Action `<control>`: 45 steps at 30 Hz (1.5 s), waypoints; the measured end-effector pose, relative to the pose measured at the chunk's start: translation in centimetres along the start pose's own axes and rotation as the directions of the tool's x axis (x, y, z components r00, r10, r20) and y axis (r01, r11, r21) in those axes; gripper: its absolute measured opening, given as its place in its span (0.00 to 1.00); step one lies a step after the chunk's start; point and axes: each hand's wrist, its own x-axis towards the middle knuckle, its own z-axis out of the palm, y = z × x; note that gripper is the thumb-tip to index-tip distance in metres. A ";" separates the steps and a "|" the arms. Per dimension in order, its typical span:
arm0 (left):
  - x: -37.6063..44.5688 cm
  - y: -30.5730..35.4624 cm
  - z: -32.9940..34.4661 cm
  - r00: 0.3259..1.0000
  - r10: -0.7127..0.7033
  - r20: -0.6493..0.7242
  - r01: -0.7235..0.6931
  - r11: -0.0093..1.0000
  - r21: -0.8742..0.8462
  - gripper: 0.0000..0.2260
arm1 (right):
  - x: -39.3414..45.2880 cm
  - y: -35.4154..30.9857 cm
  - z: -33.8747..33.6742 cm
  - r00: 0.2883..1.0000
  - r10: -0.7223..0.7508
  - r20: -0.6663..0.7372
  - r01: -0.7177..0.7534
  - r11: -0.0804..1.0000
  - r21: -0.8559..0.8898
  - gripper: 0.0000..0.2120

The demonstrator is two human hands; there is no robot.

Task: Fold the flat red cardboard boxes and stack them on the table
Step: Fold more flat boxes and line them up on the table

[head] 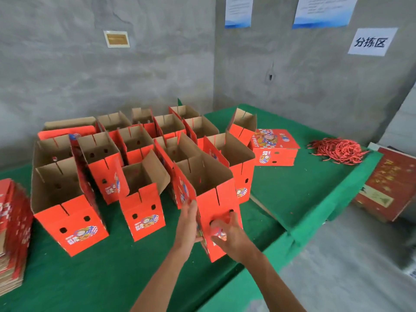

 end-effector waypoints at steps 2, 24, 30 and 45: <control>0.3 -1.3 0.9 0.999 0.047 -0.008 -0.047 0.997 0.064 0.33 | -0.3 1.2 1.8 0.999 0.041 0.023 -0.041 0.999 0.015 0.12; 13.8 -1.2 0.2 0.975 0.170 -0.140 -0.095 0.897 0.432 0.39 | 13.2 6.1 5.3 0.939 0.136 0.315 -0.111 0.989 -0.098 0.22; 15.4 -0.4 0.2 0.969 0.146 -0.198 -0.058 0.918 0.393 0.38 | 15.0 4.8 3.7 0.911 0.174 0.374 -0.099 0.972 -0.212 0.24; 1.1 8.6 -19.7 0.735 0.453 -0.504 -0.020 0.758 0.652 0.12 | 18.1 -15.1 3.5 0.951 -0.302 -0.058 0.303 0.953 -0.005 0.25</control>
